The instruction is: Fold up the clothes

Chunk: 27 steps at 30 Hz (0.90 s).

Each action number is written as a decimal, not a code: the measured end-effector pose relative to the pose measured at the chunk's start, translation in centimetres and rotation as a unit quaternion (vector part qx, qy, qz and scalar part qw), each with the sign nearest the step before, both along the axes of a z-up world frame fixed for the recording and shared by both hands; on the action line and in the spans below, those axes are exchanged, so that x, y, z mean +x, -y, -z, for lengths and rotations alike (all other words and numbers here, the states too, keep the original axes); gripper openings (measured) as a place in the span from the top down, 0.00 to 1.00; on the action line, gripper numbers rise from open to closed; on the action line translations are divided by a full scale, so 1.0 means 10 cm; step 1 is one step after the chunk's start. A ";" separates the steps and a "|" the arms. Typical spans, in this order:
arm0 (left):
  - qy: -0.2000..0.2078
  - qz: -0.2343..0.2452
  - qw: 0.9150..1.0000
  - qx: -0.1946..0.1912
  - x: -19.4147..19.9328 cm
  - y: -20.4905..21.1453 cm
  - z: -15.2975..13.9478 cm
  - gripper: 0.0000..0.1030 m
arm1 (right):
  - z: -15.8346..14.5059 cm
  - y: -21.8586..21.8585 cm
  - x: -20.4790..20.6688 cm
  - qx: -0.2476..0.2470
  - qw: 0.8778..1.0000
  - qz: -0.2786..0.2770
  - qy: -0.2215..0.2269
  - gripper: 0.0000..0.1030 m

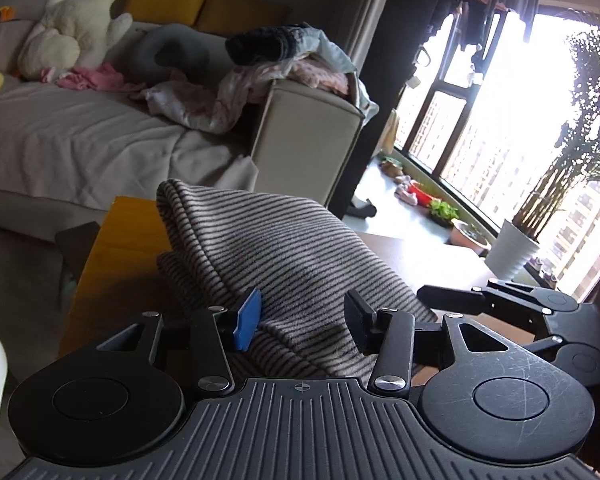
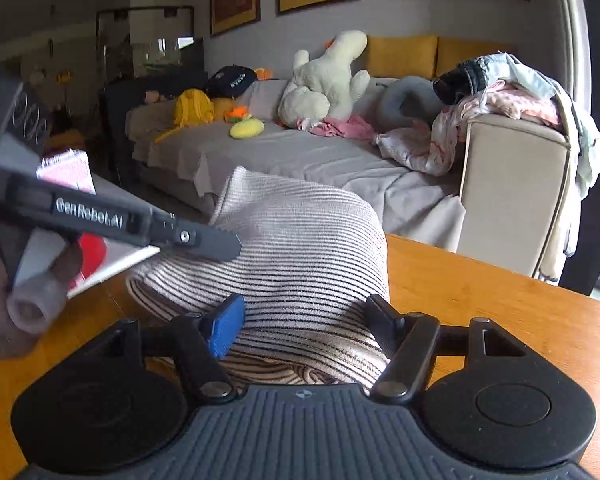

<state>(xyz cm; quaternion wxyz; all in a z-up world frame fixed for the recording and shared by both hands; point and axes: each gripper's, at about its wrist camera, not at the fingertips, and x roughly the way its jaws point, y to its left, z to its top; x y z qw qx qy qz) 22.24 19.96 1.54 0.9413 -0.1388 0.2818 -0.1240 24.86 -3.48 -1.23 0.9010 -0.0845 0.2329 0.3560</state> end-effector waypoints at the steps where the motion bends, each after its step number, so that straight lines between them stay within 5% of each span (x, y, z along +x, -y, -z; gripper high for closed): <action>1: 0.001 -0.001 1.000 0.000 -0.01 0.00 -0.01 0.54 | 0.02 -0.02 -0.02 -0.007 1.000 0.000 0.009 0.33; 8: 0.053 -0.008 0.998 -0.037 0.16 -0.12 -0.30 0.52 | -0.12 0.00 0.02 -0.018 1.000 -0.006 -0.005 0.33; 14: -0.037 -0.018 0.997 -0.071 0.80 -0.34 0.02 0.52 | -0.45 0.05 0.21 0.044 0.999 0.009 0.005 0.33; 18: -0.037 -0.015 0.994 -0.098 0.78 -0.43 0.17 0.52 | -0.35 -0.06 0.29 0.041 0.999 -0.002 -0.016 0.34; 22: -0.030 -0.019 0.995 -0.091 0.75 -0.40 0.20 0.52 | -0.02 -0.30 0.15 -0.032 0.999 -0.023 0.026 0.28; 27: -0.017 -0.054 0.997 -0.052 0.61 -0.25 0.06 0.52 | 0.01 -0.12 0.11 -0.026 1.000 0.006 0.006 0.25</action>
